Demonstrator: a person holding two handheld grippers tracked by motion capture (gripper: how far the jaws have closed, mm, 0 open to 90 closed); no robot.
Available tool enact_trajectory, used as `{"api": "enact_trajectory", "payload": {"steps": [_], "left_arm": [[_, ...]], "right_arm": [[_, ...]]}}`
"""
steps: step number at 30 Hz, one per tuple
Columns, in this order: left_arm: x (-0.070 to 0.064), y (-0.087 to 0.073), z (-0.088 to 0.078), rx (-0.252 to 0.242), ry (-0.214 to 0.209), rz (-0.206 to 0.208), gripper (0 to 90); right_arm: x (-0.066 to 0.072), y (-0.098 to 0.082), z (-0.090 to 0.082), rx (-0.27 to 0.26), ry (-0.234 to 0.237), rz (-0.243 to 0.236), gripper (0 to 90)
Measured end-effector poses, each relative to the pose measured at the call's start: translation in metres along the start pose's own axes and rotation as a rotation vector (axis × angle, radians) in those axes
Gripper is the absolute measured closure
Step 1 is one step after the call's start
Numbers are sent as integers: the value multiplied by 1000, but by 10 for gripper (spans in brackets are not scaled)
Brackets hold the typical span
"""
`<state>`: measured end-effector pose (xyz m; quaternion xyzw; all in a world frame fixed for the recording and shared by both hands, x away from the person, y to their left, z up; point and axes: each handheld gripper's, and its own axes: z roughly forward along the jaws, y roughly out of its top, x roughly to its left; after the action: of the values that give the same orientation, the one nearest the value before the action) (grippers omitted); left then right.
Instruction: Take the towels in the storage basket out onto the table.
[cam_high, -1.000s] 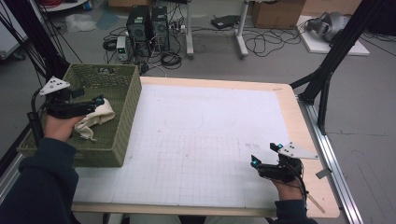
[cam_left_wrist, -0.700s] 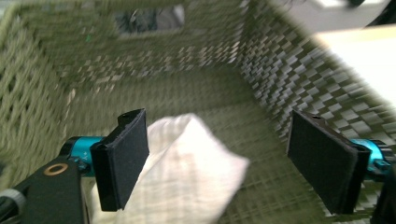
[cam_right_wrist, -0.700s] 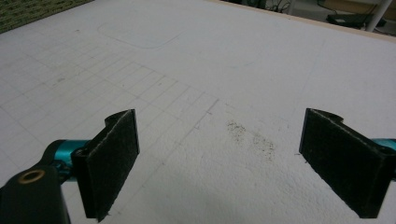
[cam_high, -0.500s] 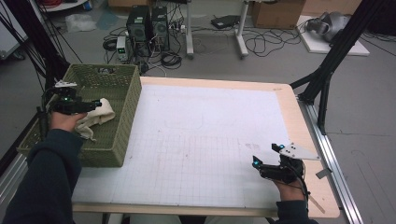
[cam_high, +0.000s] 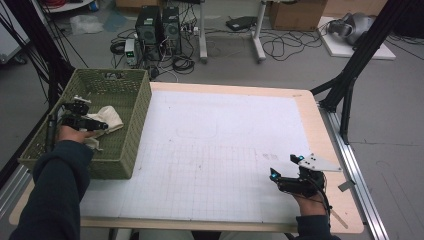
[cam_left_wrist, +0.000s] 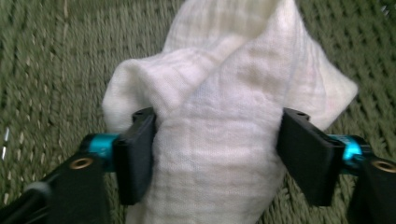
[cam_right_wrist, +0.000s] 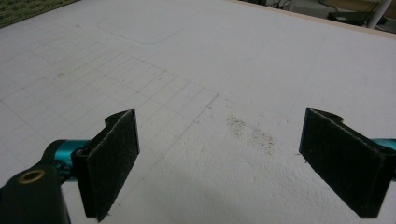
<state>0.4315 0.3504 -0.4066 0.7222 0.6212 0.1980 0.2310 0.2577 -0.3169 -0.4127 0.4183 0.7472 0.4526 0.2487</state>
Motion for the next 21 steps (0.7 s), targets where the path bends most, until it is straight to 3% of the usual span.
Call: {"api": "enact_trajectory", "payload": {"steps": [1, 3, 6, 8, 10, 13, 14, 15, 17, 18, 20, 21], "left_arm": [[-2, -2, 3, 51, -1, 17, 415], [-4, -2, 3, 66, 6, 41, 440], [-4, -2, 1, 66, -18, 51, 636], [-4, 0, -3, 48, -21, 55, 717], [-3, 1, -8, 8, -32, 35, 730], [-1, 2, -21, -103, -62, -20, 730], [0, 3, -31, -173, -87, -48, 730], [0, 3, -31, -173, -87, -48, 729], [2, 3, -46, -251, -123, -61, 729], [2, 3, -46, -251, -123, -61, 729], [2, 2, -61, -317, -151, -70, 729], [2, 2, -61, -317, -151, -70, 729]], "right_arm": [[0, 0, 0, 0, 2, 1, 113], [0, 1, 0, -1, 2, -3, 113], [1, 1, -1, -1, 5, 3, 113], [1, 0, -1, 2, 4, 6, 113], [1, 0, -2, 0, 3, 4, 113], [0, 1, -3, -7, 0, 12, 113], [0, 1, -3, -6, 0, 11, 113], [0, 1, -3, -6, 0, 12, 113], [0, 1, -3, -6, 1, 11, 113], [0, 1, -3, -6, 1, 11, 113], [1, 2, -3, -9, 3, 5, 113], [1, 2, -3, -13, 4, 5, 113]]}}
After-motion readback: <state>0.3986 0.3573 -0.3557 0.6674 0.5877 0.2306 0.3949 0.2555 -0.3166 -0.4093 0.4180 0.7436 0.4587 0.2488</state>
